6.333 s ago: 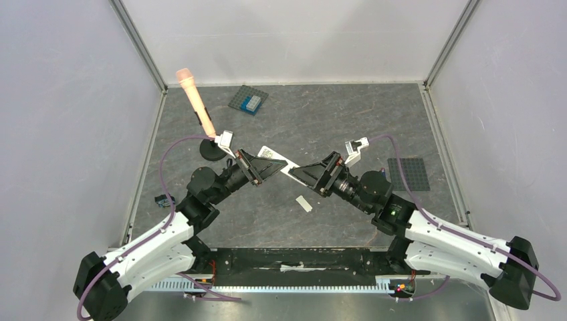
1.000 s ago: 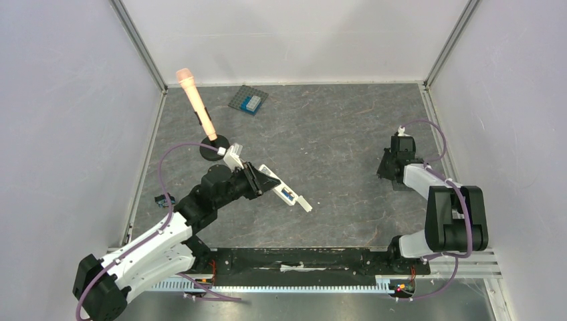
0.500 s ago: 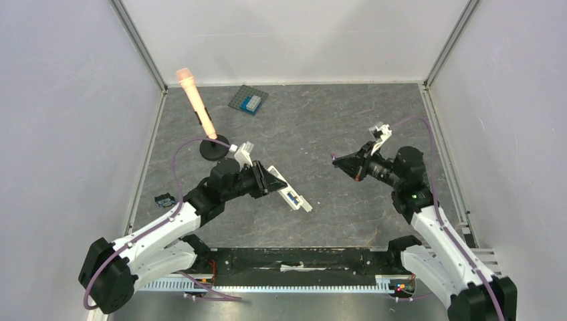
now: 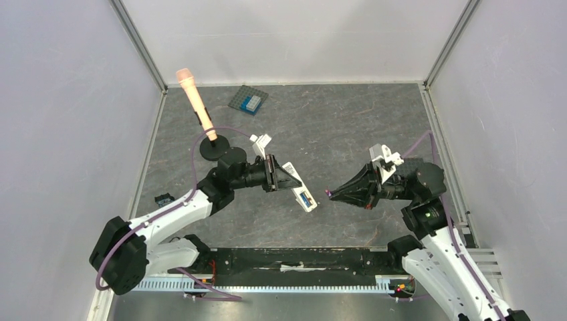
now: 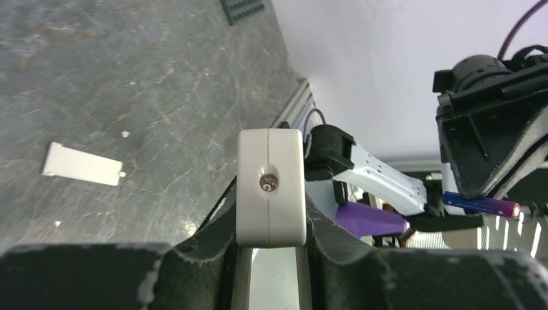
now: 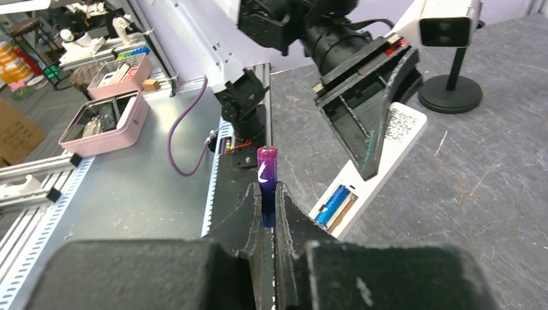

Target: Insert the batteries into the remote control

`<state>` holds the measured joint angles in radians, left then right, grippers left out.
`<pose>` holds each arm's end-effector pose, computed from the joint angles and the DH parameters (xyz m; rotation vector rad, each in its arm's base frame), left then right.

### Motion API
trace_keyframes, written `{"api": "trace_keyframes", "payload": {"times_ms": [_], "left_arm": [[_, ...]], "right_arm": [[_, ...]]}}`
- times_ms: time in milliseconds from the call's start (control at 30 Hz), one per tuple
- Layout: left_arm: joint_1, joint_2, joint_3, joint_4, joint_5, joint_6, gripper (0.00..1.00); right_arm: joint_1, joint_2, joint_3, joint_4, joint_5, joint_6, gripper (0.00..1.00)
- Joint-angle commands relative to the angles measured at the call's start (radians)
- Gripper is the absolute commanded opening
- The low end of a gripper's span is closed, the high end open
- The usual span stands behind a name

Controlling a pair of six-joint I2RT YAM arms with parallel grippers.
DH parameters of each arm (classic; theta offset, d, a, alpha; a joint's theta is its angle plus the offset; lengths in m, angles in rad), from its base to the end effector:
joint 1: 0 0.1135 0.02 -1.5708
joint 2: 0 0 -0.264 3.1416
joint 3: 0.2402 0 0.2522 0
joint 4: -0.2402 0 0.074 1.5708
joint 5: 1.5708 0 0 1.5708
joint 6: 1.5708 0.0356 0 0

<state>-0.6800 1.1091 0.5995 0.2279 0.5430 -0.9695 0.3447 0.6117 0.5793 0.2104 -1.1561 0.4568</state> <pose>0.1796 -0.1689 0.2537 0.1327 2.1543 -1.5653 0.1185 0.0772 0.3328 -0.9583 1.3813 1.4146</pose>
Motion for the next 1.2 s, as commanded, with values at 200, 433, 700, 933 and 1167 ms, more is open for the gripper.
{"api": "trace_keyframes", "payload": {"times_ms": [200,433,700,933,1167], "left_arm": [[0.005,0.084,0.059,0.254,0.196,-0.036,0.02],[0.033,0.182,0.005,0.543,0.241,-0.234,0.02],[0.062,0.237,-0.026,0.619,0.235,-0.324,0.02],[0.067,0.261,-0.025,0.539,0.187,-0.305,0.02],[0.069,0.268,-0.028,0.476,0.14,-0.263,0.02]], "right_arm": [[0.019,0.035,0.13,-0.319,0.084,-0.063,0.0],[0.118,0.125,0.244,-0.453,0.347,0.016,0.0],[0.256,0.272,0.429,-0.699,0.643,0.02,0.0],[0.448,0.399,0.521,-0.868,0.921,-0.024,0.02],[0.535,0.467,0.588,-0.962,1.093,-0.035,0.03]]}}
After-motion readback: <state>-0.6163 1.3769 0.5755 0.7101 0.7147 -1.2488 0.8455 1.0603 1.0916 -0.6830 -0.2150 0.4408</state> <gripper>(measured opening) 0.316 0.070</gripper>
